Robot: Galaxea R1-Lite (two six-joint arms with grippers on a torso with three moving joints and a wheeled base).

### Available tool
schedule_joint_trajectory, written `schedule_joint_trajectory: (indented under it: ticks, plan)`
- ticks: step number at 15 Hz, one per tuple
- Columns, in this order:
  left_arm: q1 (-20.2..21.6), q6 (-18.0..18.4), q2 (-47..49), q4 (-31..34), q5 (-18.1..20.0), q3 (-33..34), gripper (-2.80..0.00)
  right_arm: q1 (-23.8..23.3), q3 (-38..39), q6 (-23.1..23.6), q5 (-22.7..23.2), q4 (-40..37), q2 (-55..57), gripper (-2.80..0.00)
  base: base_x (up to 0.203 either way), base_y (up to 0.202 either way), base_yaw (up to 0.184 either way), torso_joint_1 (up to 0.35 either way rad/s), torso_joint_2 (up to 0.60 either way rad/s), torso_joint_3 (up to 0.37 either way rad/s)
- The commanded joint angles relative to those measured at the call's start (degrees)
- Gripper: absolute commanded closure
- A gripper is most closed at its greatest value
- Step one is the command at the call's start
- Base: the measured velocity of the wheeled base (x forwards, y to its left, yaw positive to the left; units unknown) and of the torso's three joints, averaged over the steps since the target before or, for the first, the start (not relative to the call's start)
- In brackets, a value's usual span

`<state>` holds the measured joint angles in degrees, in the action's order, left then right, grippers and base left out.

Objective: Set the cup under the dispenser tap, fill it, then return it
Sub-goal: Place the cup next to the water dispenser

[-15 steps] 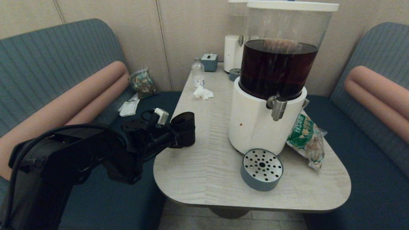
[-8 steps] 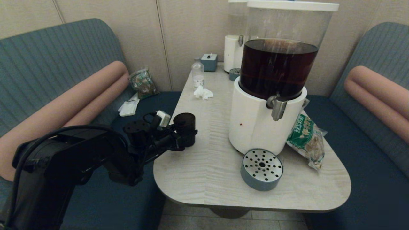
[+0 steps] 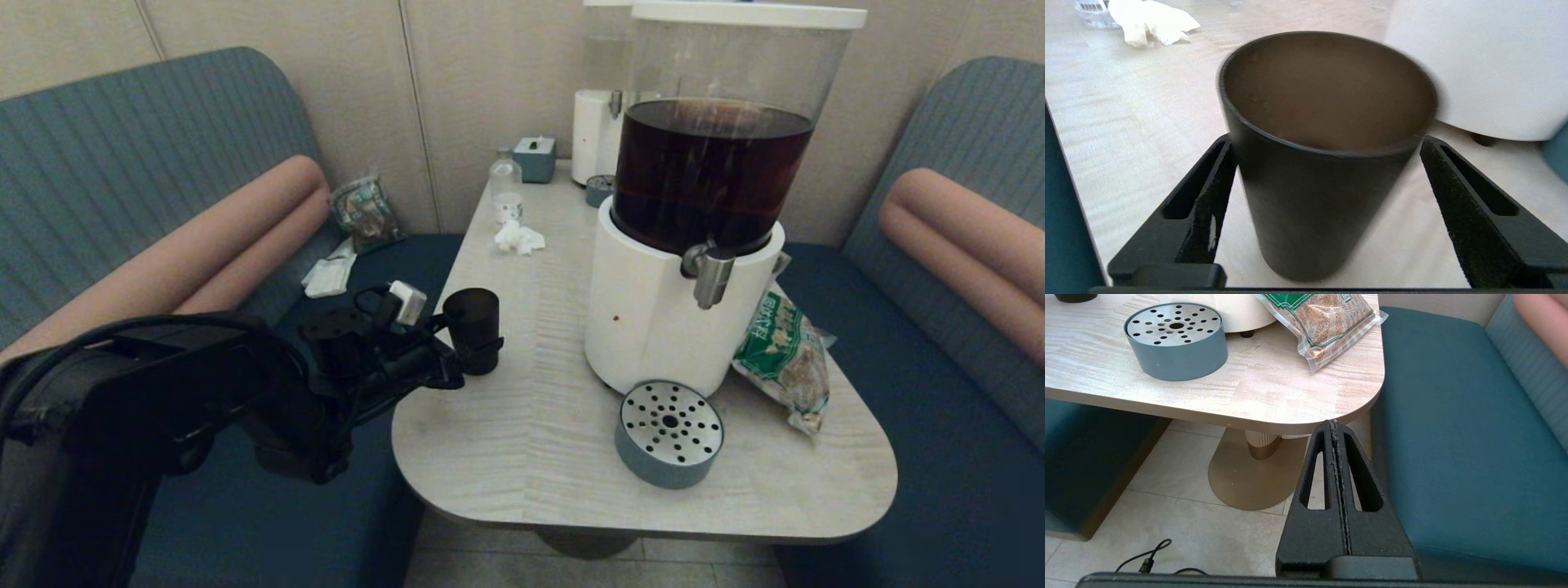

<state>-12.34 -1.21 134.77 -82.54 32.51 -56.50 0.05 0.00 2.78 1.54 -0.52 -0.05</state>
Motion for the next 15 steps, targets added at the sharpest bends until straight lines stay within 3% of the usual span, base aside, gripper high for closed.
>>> schedule_joint_trajectory:
  ticks: [1, 15]
  plan:
    - [0.0, 0.1, -3.8, -0.6, 0.4, 4.3, -2.80, 0.0, 0.0, 0.0, 0.0, 0.0, 0.0, 0.00, 0.000, 0.000, 0.000, 0.000, 0.00, 0.000]
    - [-0.1, -0.1, -14.2, -1.4, 0.6, 19.0, -2.80, 0.0, 0.0, 0.0, 0.0, 0.0, 0.0, 0.00, 0.000, 0.000, 0.000, 0.000, 0.00, 0.000]
